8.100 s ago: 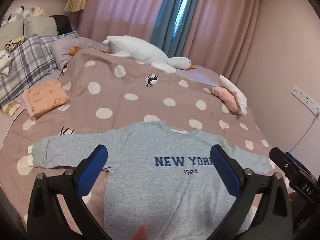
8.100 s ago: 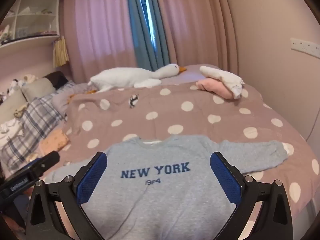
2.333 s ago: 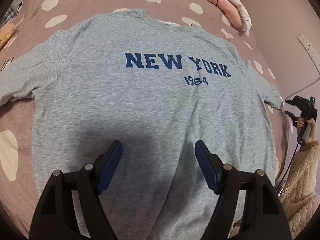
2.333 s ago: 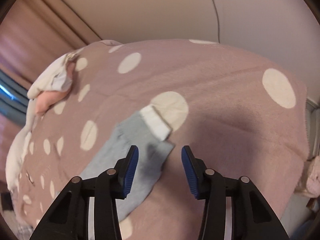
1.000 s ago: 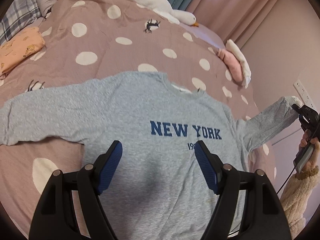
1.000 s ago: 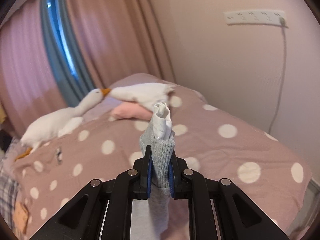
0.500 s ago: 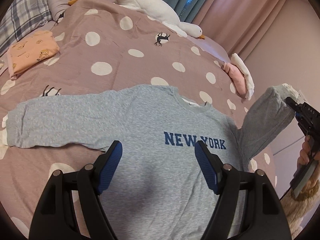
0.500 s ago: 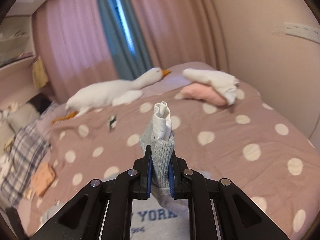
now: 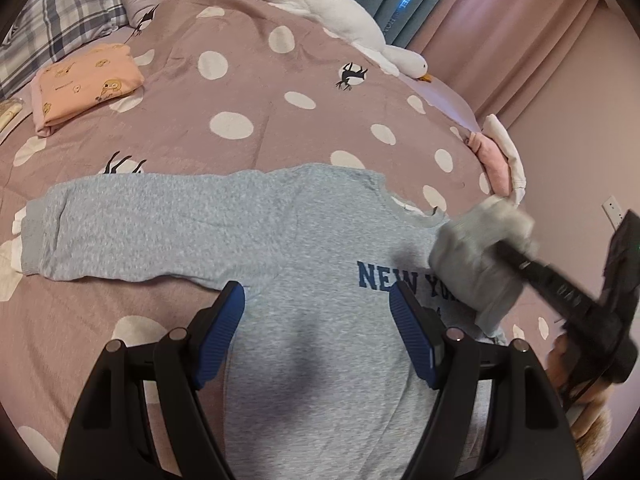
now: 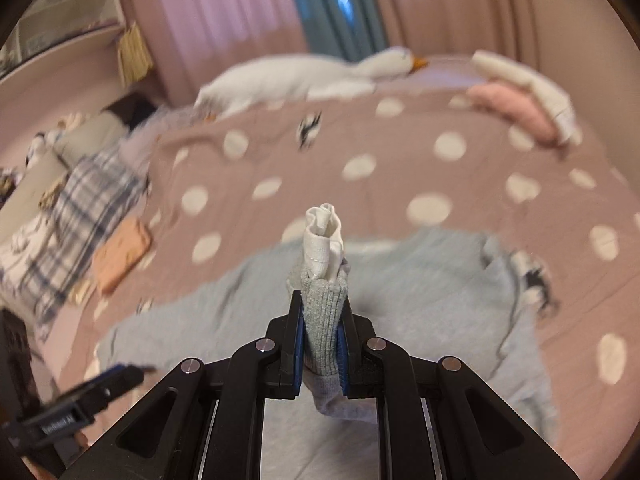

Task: Fold small clothes
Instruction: 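Lift the sleeve with the right gripper, lay it across the shirt front, open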

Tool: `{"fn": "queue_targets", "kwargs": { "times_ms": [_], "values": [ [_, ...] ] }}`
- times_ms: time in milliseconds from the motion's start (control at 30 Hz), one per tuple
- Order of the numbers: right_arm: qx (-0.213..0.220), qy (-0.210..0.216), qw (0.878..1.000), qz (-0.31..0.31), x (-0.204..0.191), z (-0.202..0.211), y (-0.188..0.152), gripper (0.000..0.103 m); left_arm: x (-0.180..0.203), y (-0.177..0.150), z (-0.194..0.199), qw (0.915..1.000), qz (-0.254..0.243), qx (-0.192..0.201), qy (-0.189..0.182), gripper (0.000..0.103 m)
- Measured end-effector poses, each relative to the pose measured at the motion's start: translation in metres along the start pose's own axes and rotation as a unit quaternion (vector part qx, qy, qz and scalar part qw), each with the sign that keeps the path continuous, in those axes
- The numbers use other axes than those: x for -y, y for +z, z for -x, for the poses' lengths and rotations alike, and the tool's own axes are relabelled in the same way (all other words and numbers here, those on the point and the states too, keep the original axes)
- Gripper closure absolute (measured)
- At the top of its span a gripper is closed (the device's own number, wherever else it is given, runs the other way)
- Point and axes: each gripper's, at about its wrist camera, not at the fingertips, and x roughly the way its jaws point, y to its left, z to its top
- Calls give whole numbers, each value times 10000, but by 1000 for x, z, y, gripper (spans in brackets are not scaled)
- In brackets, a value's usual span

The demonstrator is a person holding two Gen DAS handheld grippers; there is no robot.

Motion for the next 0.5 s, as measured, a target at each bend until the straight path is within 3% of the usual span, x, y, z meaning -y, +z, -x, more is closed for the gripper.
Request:
{"fn": "queue_targets", "kwargs": {
  "times_ms": [367, 500],
  "values": [
    [-1125, 365, 9930, -24, -11, -47, -37, 88, 4, -5, -9, 10000, 1, -70, -60, 29],
    [-1033, 651, 9922, -266, 1, -31, -37, 80, 11, -6, -13, 9997, -56, -168, -190, 29]
  ]
}}
